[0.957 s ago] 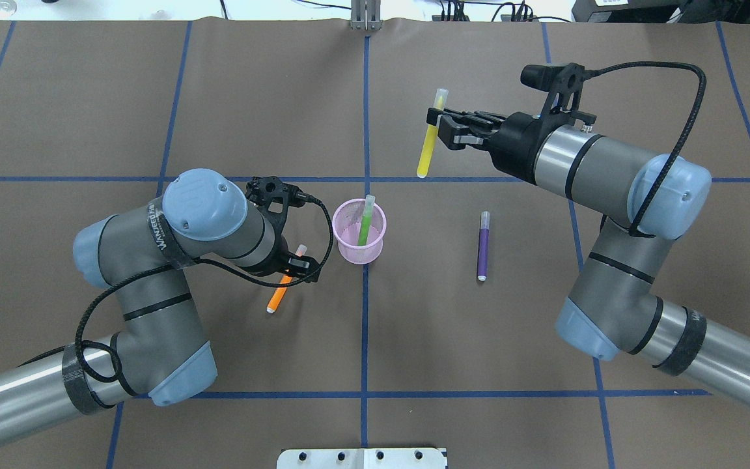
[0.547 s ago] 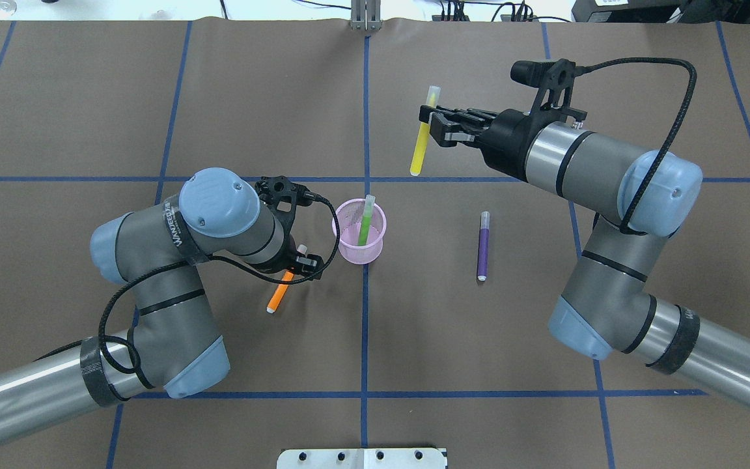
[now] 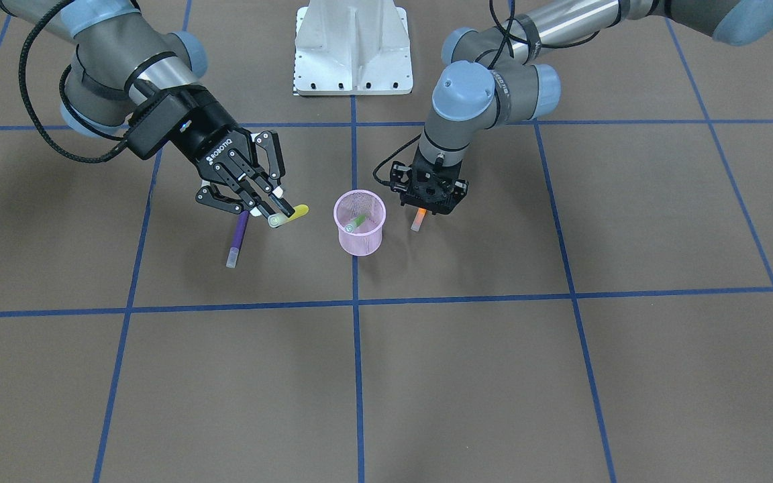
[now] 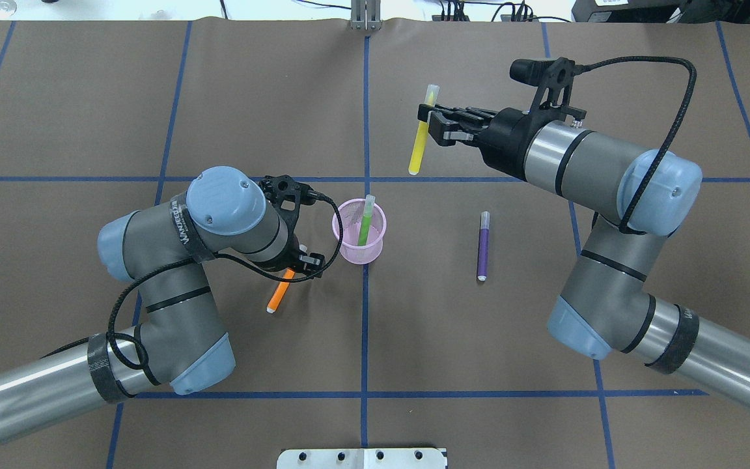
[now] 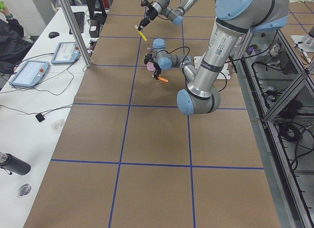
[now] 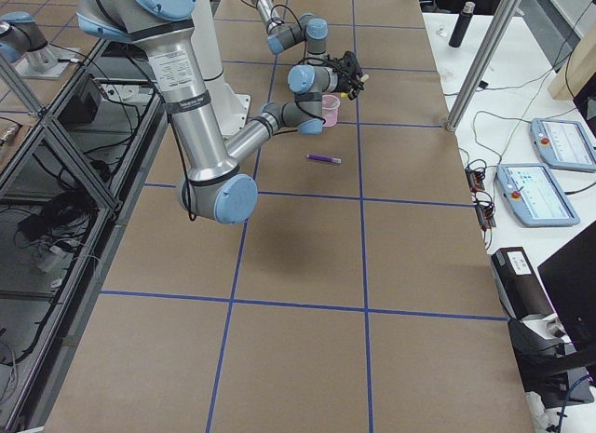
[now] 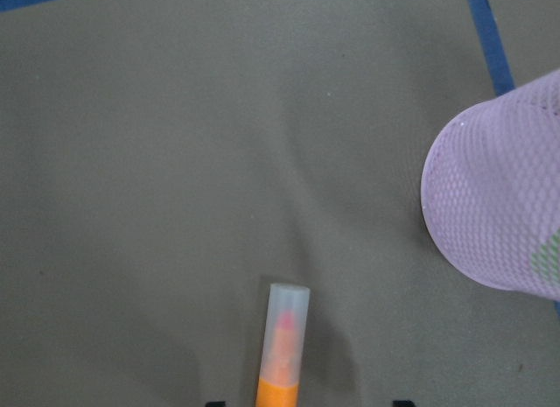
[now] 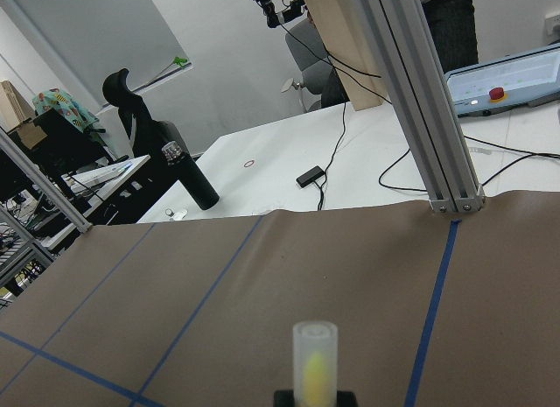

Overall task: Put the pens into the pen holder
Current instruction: 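Grasp the orange marker with left gripper while right carries yellow marker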

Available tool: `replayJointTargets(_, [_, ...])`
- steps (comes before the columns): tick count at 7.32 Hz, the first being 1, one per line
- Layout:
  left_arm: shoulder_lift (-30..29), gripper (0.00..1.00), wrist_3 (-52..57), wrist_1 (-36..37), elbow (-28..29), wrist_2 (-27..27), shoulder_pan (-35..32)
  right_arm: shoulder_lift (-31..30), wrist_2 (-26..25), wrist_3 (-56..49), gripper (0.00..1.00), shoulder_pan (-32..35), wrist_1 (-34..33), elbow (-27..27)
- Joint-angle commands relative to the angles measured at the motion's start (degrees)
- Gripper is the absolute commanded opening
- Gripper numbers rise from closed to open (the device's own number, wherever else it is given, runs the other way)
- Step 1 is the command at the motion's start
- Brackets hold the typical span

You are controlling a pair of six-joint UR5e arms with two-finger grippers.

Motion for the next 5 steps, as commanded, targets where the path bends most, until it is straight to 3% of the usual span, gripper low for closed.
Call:
replayJointTargets(1, [-0.01, 0.59, 1.13, -0.05, 0.31, 0.0, -0.09, 0.0, 0.0, 0.0, 0.0, 0.01, 0.0, 0.03])
replayJointTargets(2, [-0.01, 0.5, 1.13, 0.03, 0.39, 0.0, -0.01, 0.0, 0.0, 0.0, 0.0, 0.01, 0.0, 0.03])
replayJointTargets(5, [-0.01, 0.46, 1.13, 0.03, 0.65, 0.0, -0.01, -0.09, 0.0, 0.0, 0.0, 0.1, 0.0, 0.12])
